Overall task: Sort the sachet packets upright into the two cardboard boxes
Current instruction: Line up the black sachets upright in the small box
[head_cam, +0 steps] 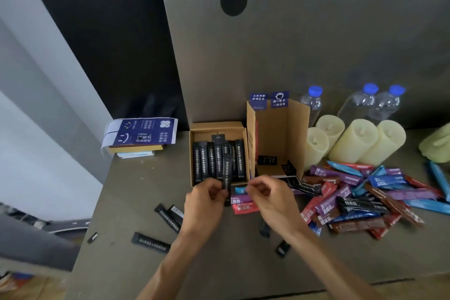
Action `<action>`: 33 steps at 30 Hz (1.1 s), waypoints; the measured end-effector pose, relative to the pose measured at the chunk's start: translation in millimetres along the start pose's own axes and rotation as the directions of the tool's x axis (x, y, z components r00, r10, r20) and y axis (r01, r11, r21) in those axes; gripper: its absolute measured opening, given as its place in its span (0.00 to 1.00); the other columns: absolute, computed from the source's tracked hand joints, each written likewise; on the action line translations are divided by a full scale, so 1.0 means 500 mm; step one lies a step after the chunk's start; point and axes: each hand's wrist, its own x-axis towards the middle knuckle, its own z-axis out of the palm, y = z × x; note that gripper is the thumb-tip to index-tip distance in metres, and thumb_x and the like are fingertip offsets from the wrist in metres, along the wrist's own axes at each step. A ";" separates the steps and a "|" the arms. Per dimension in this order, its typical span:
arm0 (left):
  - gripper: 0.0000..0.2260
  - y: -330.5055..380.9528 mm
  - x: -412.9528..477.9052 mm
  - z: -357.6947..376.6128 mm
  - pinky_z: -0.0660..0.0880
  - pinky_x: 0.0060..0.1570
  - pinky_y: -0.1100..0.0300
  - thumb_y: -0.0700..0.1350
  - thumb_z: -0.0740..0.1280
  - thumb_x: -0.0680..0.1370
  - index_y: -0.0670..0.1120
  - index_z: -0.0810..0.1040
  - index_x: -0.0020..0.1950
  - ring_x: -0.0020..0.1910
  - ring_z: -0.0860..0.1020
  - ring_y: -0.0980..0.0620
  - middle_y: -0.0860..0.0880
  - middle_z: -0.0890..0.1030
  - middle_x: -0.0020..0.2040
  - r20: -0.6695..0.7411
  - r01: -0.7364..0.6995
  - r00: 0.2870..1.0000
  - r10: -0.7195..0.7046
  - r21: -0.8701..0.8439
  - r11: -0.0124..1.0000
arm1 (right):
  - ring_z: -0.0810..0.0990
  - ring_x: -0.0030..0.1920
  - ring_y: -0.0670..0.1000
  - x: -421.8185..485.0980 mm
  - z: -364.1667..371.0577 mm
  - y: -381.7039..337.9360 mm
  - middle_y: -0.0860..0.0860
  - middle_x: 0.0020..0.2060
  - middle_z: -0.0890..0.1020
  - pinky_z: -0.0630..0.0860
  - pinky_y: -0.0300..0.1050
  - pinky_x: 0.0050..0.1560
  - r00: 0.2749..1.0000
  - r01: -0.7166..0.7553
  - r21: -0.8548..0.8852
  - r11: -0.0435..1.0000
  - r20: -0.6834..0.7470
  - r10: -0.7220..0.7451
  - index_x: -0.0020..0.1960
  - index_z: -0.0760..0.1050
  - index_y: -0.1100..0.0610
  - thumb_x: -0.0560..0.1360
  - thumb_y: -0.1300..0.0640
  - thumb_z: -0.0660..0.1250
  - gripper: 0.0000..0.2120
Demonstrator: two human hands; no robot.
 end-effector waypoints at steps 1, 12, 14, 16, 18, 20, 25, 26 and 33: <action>0.04 -0.001 0.017 -0.005 0.72 0.36 0.71 0.43 0.70 0.77 0.52 0.80 0.44 0.38 0.79 0.62 0.59 0.81 0.37 -0.005 0.014 1.000 -0.014 0.020 1.000 | 0.80 0.42 0.39 0.003 0.003 0.002 0.44 0.40 0.83 0.75 0.32 0.42 1.000 -0.002 -0.013 1.000 -0.004 0.002 0.48 0.82 0.51 0.77 0.56 0.71 0.01; 0.03 0.008 0.136 -0.007 0.80 0.49 0.49 0.47 0.68 0.78 0.52 0.81 0.50 0.47 0.81 0.46 0.50 0.83 0.48 -0.054 0.108 0.993 -0.100 0.169 0.980 | 0.79 0.47 0.34 0.031 0.048 0.000 0.40 0.41 0.81 0.74 0.26 0.44 0.998 0.023 -0.128 0.992 0.066 -0.015 0.51 0.82 0.52 0.80 0.58 0.66 0.06; 0.03 0.005 0.139 -0.011 0.81 0.48 0.49 0.47 0.68 0.78 0.53 0.81 0.50 0.47 0.82 0.48 0.52 0.83 0.48 -0.050 0.090 0.995 -0.083 0.145 0.985 | 0.80 0.43 0.37 0.055 0.067 -0.014 0.42 0.41 0.81 0.75 0.27 0.43 0.996 0.062 -0.139 0.988 0.065 -0.054 0.53 0.82 0.56 0.81 0.59 0.65 0.07; 0.03 -0.004 0.140 -0.019 0.81 0.48 0.51 0.46 0.69 0.78 0.53 0.82 0.49 0.46 0.82 0.50 0.53 0.84 0.47 -0.051 0.072 0.996 -0.066 0.132 0.989 | 0.80 0.40 0.38 0.085 0.087 -0.028 0.44 0.42 0.81 0.75 0.26 0.42 0.995 0.084 -0.144 0.986 0.058 -0.076 0.55 0.81 0.57 0.81 0.59 0.65 0.07; 0.04 -0.014 0.143 -0.028 0.81 0.47 0.52 0.45 0.69 0.77 0.53 0.82 0.48 0.45 0.82 0.51 0.53 0.84 0.45 -0.049 0.063 0.997 -0.058 0.126 0.990 | 0.80 0.41 0.38 0.116 0.105 -0.040 0.45 0.43 0.82 0.75 0.27 0.41 0.995 0.082 -0.129 0.988 0.062 -0.075 0.55 0.81 0.57 0.81 0.57 0.66 0.07; 0.05 -0.021 0.144 -0.033 0.81 0.46 0.52 0.44 0.69 0.77 0.54 0.83 0.48 0.45 0.82 0.51 0.55 0.84 0.44 -0.038 0.046 0.998 -0.042 0.128 0.991 | 0.80 0.42 0.39 0.140 0.120 -0.046 0.47 0.43 0.83 0.75 0.29 0.41 0.995 0.066 -0.116 0.991 0.083 -0.056 0.53 0.81 0.56 0.80 0.55 0.67 0.07; 0.07 -0.040 0.146 -0.035 0.81 0.46 0.53 0.43 0.69 0.77 0.54 0.84 0.48 0.45 0.82 0.52 0.55 0.85 0.44 -0.005 0.026 1.000 -0.026 0.142 0.989 | 0.78 0.40 0.38 0.177 0.137 -0.046 0.44 0.41 0.81 0.73 0.28 0.38 0.995 0.029 -0.160 0.987 0.101 -0.013 0.50 0.81 0.55 0.79 0.54 0.68 0.05; 0.07 -0.043 0.146 -0.036 0.81 0.47 0.53 0.43 0.69 0.77 0.54 0.84 0.49 0.46 0.82 0.51 0.55 0.85 0.45 -0.015 0.032 0.999 -0.030 0.144 0.989 | 0.78 0.40 0.38 0.184 0.139 -0.044 0.45 0.40 0.81 0.72 0.27 0.37 0.995 0.014 -0.174 0.985 0.102 0.004 0.50 0.82 0.55 0.79 0.54 0.68 0.05; 0.11 -0.065 0.151 -0.063 0.74 0.45 0.58 0.42 0.69 0.77 0.49 0.75 0.58 0.47 0.80 0.50 0.52 0.79 0.51 -0.205 0.065 0.978 -0.039 0.117 0.991 | 0.77 0.39 0.38 0.221 0.152 -0.034 0.48 0.43 0.83 0.68 0.26 0.33 0.984 -0.114 -0.207 0.972 0.115 0.139 0.48 0.83 0.57 0.80 0.57 0.67 0.07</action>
